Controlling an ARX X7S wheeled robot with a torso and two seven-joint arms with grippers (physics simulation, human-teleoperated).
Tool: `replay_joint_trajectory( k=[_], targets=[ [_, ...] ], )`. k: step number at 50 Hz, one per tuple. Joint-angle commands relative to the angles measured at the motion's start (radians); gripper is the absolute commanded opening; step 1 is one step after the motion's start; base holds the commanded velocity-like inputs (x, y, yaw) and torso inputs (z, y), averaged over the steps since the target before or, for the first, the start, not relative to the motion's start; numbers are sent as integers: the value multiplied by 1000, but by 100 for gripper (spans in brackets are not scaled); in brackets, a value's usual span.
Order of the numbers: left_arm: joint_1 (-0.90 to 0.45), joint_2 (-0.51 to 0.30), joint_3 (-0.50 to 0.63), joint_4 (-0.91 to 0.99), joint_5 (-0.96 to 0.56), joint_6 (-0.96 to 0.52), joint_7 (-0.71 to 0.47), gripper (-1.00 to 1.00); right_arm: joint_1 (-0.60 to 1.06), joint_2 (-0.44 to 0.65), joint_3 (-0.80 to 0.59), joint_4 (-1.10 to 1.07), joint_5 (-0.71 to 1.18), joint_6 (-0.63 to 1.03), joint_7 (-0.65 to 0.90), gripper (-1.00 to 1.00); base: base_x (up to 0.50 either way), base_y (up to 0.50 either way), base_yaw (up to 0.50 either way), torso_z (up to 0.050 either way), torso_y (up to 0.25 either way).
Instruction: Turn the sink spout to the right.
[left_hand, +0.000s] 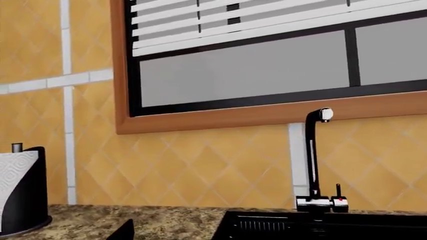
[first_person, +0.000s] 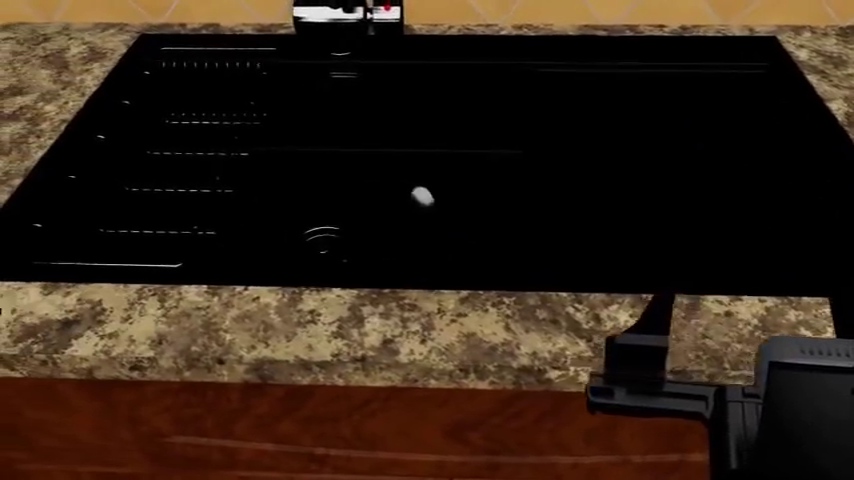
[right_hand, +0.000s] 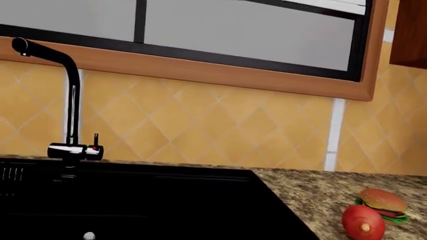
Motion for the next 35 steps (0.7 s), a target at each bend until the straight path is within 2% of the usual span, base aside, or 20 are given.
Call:
replay_joint_trajectory(
  k=[1,35],
  targets=[
    [-6,-3,3,-1,-5,-3,-2,100,-10,-1,3,7,3,-12,1,100,316,137,0,0,0],
    [-19,-9,16,-8,-13,-2,-10,100,-21,6,12,1,14,-9,14,100,361,10,0,0,0]
  ],
)
